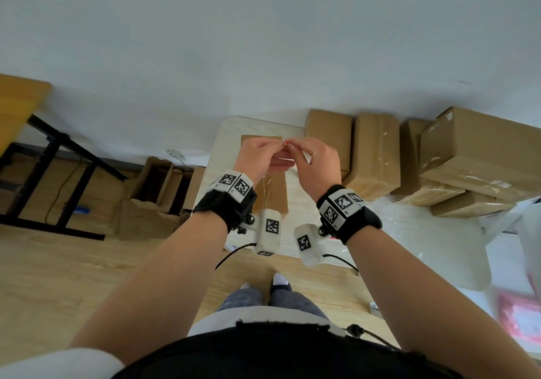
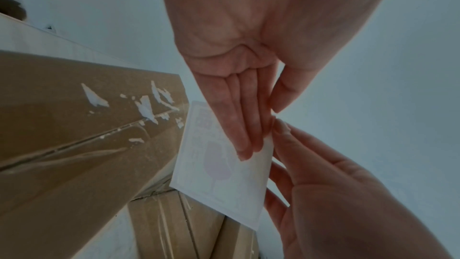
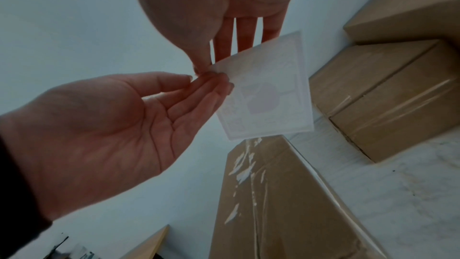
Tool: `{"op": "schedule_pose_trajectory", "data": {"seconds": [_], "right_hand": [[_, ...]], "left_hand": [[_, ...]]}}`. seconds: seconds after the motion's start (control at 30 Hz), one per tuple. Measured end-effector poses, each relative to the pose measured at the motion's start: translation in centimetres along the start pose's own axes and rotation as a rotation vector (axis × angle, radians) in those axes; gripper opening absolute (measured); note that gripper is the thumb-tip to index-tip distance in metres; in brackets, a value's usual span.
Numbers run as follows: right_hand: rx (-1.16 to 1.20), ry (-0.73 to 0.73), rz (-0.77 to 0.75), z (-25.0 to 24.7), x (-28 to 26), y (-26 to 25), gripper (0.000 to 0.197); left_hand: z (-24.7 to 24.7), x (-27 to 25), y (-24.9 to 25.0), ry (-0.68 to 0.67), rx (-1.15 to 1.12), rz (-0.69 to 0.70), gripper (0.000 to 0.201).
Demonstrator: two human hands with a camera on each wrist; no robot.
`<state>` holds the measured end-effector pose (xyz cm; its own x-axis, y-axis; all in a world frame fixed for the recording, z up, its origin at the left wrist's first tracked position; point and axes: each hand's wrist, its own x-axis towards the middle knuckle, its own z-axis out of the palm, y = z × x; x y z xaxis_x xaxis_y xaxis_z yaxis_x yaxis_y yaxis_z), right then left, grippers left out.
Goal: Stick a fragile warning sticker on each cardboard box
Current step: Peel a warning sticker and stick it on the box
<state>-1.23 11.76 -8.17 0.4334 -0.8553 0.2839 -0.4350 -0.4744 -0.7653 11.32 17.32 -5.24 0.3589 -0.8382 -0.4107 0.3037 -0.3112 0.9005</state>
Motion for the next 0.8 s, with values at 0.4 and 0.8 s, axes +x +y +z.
{"op": "schedule_pose_trajectory", "data": {"seconds": [0.4, 0.8], "right_hand": [[-0.074, -0.046, -0.027, 0.38, -0.11, 0.40, 0.022], [-0.140, -0.033, -0.104, 0.21, -0.43, 0.05, 0.018]], "left_hand": [[-0.60, -0.43, -0.45, -0.015, 0.082, 0.051, 0.017], [-0.76, -0.39, -0.38, 0.077, 0.072, 0.070, 0.015]]}}
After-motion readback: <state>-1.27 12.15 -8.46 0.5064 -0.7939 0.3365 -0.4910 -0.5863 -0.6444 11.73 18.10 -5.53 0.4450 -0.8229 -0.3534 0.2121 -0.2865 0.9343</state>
